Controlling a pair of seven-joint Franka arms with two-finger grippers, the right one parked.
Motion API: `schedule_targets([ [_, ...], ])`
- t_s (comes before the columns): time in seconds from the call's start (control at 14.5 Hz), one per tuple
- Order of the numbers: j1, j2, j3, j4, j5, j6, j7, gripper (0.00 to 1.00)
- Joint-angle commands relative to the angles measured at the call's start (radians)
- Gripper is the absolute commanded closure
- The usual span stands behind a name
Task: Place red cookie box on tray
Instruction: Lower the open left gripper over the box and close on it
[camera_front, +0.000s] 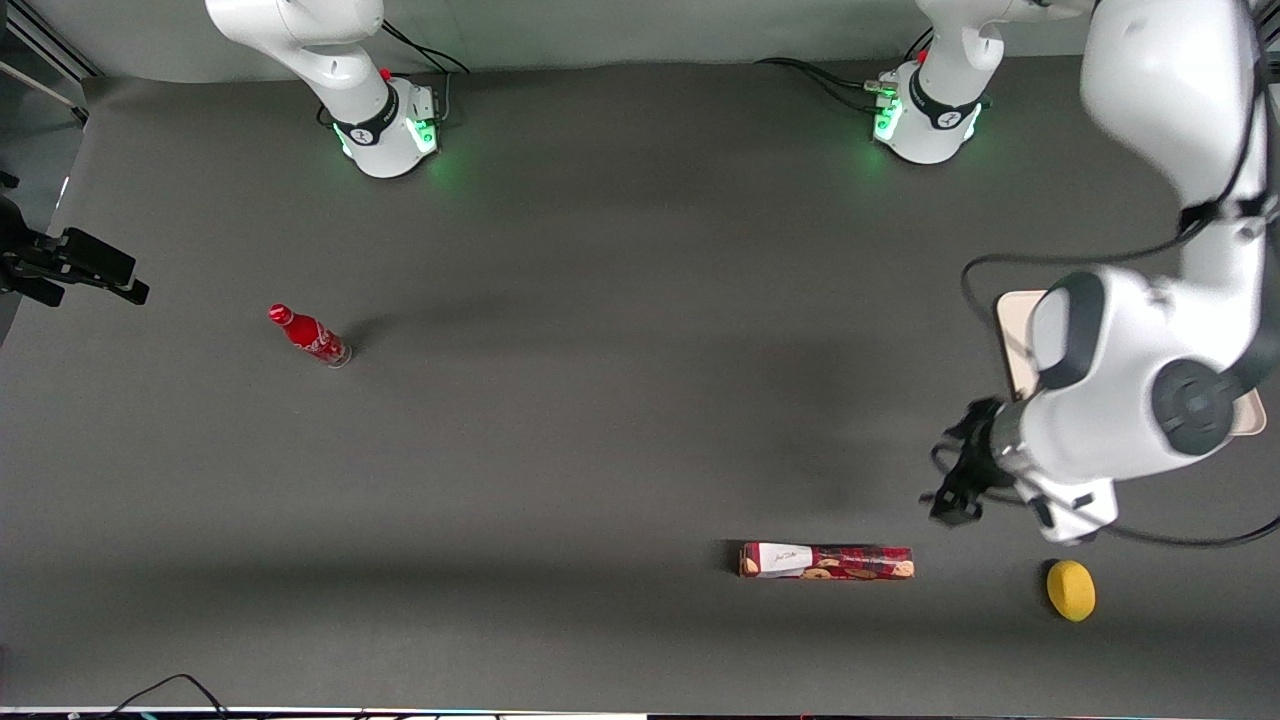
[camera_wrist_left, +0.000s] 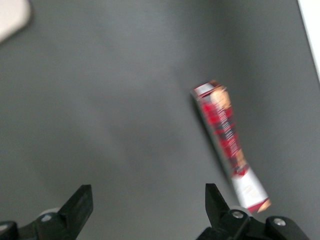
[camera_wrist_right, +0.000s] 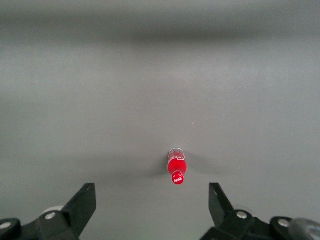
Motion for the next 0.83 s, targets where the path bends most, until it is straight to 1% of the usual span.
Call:
schedule_targets([
  [0.0,-0.008,0.126,-0.014,0.052,0.004,0.220,-0.097,0.00],
  [0.21,-0.014,0.197,-0.016,0.046,0.007,0.377,-0.095,0.00],
  [0.41,-0.026,0.255,-0.028,0.040,0.083,0.417,-0.100,0.00],
  [0.55,-0.027,0.284,-0.032,0.021,0.103,0.493,-0.098,0.00],
  [0.62,-0.029,0.291,-0.034,0.009,0.132,0.529,-0.100,0.00],
  [0.69,-0.031,0.291,-0.034,0.000,0.143,0.538,-0.106,0.05],
  [0.76,-0.034,0.291,-0.034,0.000,0.146,0.538,-0.126,0.34],
])
